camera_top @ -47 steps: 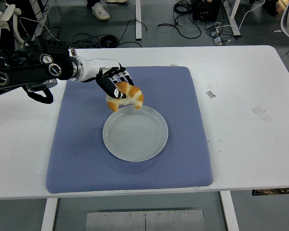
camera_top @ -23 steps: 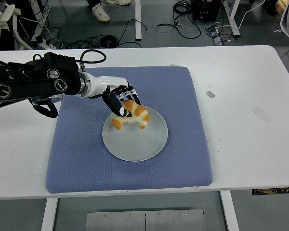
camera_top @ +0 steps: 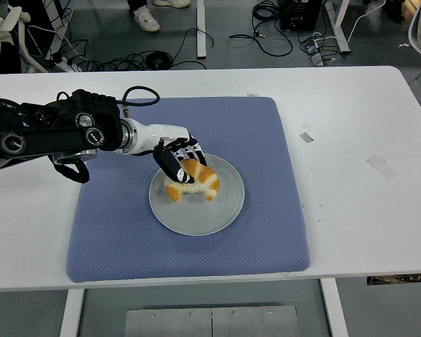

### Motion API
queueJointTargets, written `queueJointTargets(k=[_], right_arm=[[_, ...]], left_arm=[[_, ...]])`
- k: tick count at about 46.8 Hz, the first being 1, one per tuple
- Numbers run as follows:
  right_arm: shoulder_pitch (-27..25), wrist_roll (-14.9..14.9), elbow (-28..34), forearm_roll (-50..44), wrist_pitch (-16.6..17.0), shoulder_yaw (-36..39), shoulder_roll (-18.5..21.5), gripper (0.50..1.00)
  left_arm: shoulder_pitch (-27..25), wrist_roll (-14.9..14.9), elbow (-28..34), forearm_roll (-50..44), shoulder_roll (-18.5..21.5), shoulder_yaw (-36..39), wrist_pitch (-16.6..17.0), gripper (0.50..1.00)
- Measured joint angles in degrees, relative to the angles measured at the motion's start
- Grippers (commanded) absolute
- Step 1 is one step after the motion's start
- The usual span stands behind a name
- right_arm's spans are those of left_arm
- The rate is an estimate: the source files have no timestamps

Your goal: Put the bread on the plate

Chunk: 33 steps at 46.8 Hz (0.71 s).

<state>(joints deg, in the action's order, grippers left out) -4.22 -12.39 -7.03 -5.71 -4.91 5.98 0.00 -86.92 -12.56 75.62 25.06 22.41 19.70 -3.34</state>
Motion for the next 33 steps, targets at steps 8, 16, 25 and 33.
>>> queueJointTargets(k=[8,16,25,33], right_arm=[[0.0,0.0,0.0,0.0,0.0,0.0,0.0,1.0],[0.0,0.0,0.0,0.0,0.0,0.0,0.0,1.0],[0.0,0.0,0.0,0.0,0.0,0.0,0.0,1.0],[0.0,0.0,0.0,0.0,0.0,0.0,0.0,1.0]], left_arm=[[0.5,0.0,0.0,0.5,0.0,0.1,0.0,0.5],[0.5,0.0,0.0,0.6,0.0,0.1,0.0,0.5],[0.5,-0.1,0.0,0.6,0.0,0.1,-0.2,0.522],[0.8,0.0,0.0,0.6,-0.2,0.1,-0.3,0.592]])
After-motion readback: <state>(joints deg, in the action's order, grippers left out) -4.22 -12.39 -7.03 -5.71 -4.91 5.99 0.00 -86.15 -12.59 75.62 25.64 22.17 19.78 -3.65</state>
